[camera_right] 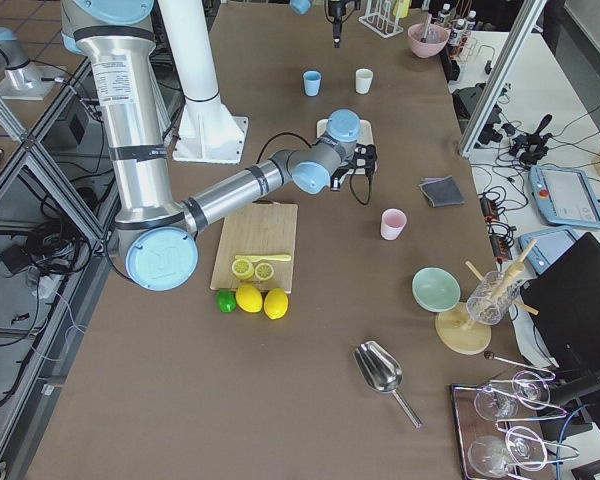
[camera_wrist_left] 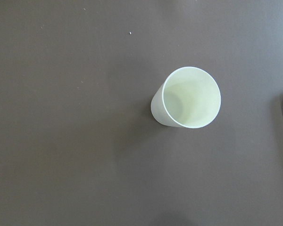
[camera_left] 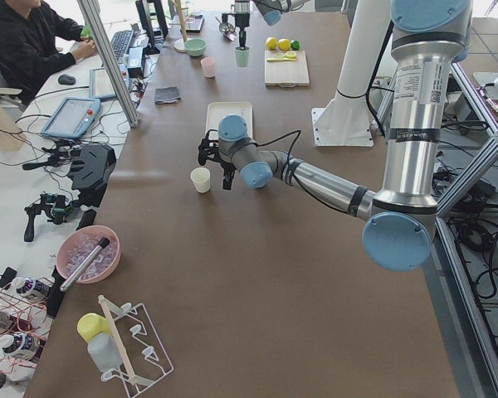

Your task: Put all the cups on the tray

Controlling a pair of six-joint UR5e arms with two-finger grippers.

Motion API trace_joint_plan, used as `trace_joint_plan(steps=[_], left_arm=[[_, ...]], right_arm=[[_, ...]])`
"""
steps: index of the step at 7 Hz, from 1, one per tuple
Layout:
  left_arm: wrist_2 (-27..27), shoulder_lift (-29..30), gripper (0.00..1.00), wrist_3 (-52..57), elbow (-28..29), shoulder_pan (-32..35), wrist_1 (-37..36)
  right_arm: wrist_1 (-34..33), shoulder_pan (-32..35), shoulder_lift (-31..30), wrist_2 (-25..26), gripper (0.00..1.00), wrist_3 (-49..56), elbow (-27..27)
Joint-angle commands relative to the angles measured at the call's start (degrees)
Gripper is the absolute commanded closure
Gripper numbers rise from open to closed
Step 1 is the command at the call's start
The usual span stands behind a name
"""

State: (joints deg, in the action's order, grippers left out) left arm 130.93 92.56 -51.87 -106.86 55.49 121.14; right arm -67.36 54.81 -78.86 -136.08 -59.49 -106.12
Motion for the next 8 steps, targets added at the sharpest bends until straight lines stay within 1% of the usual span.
trace_joint_plan(steps=[1,2,3,4,6,7,8], left_arm=[[-1.3,0.1,0.03,-1.0,-0.5,-6.2,0.1],[-4.7,0.1,0.03,-2.3,-0.5,-9.0,0.7],[-7.4,0.6,0.03,-5.8,0.2,-12.2,2.5],[-7.9,1.4,0.09,-5.9,1.5,-13.1,2.5],[-7.9,1.4,0.11,-5.8,2.6,-14.2,2.7],[-7.9,1.4,0.15,-5.4,2.7,-14.3,2.7],[-7.9,1.3,0.16,-5.3,3.1,-14.3,2.7]], right_arm=[[-7.0,-1.7,7.3,2.2,1.0,-1.2,0.1],[-7.3,-2.9,9.1,3.0,1.0,-3.5,0.2],[-7.3,-4.5,10.2,5.2,1.0,-4.7,0.3],[-7.3,-5.8,11.4,6.8,1.0,-4.8,0.7],[-7.4,-6.1,11.9,7.2,1.0,-4.8,1.2],[-7.4,-6.1,12.5,7.5,1.0,-4.8,1.4],[-7.4,-6.2,14.2,8.3,1.0,-6.5,2.7]])
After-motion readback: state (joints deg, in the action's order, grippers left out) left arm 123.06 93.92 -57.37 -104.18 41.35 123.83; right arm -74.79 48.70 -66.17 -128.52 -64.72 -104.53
